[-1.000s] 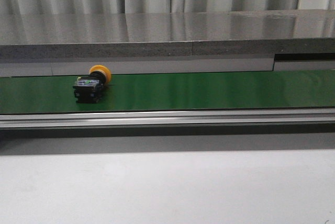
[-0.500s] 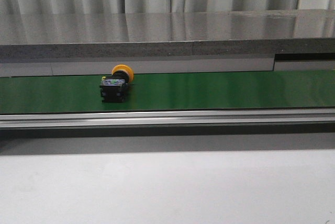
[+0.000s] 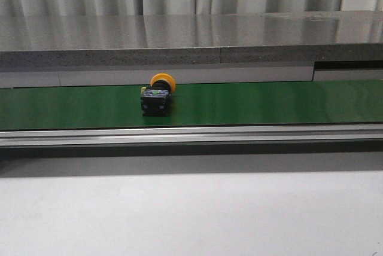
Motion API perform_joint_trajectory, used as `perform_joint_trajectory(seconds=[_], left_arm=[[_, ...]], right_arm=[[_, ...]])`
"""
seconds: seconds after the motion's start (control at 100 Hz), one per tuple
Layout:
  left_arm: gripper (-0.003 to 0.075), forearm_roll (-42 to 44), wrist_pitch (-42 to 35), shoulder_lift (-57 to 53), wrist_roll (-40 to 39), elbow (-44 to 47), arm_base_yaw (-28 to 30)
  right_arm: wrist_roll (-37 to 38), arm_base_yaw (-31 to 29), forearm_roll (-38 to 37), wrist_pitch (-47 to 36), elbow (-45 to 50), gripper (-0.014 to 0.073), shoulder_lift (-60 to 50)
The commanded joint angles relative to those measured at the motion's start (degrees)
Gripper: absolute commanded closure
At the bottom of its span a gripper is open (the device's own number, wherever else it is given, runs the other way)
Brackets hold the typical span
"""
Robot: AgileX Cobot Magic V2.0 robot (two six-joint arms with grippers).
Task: Move button from left to right
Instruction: 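Raise the left gripper away while the belt carries the button along, then lower the right gripper onto the button at the belt's far end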
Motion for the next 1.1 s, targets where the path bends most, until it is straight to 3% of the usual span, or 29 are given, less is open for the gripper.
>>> perform_joint_trajectory(seconds=[0.0,0.51,0.72,1.09], left_arm=[[0.0740,-0.80,-4.71,0.34,-0.03,-1.62,-0.43],[0.0740,-0.80,-4.71,0.34,-0.03,-1.62,-0.43],[0.0740,-0.80,-4.71,0.34,-0.03,-1.62,-0.43],[0.0740,-0.80,-4.71,0.34,-0.03,-1.62,-0.43]], right_arm=[[-0.21,0.09,-0.03,-0.34,-5.43,0.0662,4.84],[-0.21,0.09,4.92,24.00,-30.86,0.0662,35.48],[-0.21,0.09,4.92,22.58,-34.70,0.0662,41.86],[-0.21,0.09,4.92,19.46,-34.78,0.0658,43.23]])
